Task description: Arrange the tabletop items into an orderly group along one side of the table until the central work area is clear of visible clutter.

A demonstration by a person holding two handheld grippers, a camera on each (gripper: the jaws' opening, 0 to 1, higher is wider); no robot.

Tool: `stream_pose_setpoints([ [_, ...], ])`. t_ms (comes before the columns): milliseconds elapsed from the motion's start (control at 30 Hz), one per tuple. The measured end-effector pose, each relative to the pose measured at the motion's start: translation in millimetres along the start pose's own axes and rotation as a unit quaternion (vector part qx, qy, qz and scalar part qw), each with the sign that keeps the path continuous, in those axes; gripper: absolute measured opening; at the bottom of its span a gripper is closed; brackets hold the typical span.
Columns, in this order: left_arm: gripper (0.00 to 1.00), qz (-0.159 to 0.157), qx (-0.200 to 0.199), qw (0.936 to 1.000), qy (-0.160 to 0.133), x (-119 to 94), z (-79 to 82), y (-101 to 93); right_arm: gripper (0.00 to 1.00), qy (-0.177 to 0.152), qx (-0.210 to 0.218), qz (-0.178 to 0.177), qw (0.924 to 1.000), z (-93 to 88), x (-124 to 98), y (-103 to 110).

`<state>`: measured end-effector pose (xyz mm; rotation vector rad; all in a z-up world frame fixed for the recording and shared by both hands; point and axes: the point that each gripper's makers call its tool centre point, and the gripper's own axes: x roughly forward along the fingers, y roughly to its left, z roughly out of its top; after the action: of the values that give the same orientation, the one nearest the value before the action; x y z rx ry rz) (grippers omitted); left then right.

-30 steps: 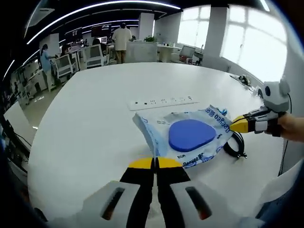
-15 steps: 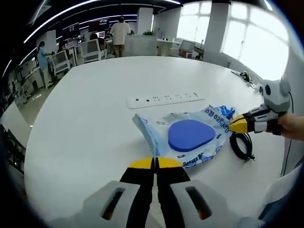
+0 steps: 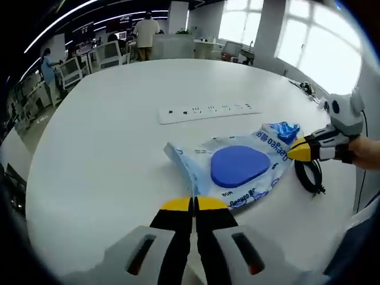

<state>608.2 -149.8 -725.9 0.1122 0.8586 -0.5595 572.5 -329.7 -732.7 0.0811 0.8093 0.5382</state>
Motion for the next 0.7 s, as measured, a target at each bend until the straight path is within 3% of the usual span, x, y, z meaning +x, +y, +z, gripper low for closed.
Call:
stream_pose_setpoints([
  [400,0.00,-0.001,0.009,0.9997,0.023,16,-11.9,3.3,0.00,0.008,0.013,-0.008,0.9999,-6.2,7,-6],
  [700,0.00,-0.003,-0.003,0.9997,0.023,19,-14.0,4.2,0.00,0.008,0.024,-0.010,0.9996,-8.2,10,-9],
])
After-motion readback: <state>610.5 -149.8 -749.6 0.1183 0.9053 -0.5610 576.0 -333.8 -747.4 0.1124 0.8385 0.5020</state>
